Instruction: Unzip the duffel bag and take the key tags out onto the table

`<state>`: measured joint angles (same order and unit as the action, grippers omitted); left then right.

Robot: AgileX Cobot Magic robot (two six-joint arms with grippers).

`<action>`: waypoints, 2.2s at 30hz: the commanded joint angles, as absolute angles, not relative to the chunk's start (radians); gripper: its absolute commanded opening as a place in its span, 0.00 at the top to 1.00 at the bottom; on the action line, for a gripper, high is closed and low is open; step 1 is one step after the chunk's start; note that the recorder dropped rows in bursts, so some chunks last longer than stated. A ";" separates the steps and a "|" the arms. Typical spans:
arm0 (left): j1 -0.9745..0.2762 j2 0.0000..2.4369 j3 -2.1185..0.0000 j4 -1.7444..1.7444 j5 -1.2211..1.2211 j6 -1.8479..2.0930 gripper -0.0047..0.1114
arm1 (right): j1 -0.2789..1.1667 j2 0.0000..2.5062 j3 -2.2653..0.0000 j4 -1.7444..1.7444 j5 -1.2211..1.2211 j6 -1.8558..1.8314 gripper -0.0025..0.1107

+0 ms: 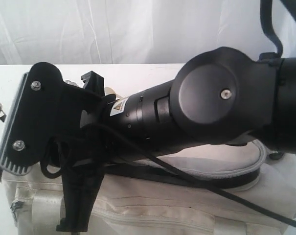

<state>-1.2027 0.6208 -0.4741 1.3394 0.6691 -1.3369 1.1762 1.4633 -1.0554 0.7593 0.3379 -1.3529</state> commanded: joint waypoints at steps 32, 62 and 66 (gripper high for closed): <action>-0.602 0.886 -0.711 1.744 0.131 -1.774 0.96 | 1.180 1.444 -1.062 0.640 0.537 -1.367 0.98; 0.048 0.907 -0.711 1.744 -0.884 -1.615 0.96 | 1.175 1.433 -1.062 -0.283 0.301 -0.344 0.53; 0.085 0.907 -0.711 1.744 -0.976 -1.608 0.96 | 1.175 1.415 -1.062 -0.257 0.116 -0.162 0.48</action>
<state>0.0602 0.9150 -0.6942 1.7793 -0.9471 -1.6208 1.1680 1.4387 -1.0653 -0.2696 0.2505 -0.3014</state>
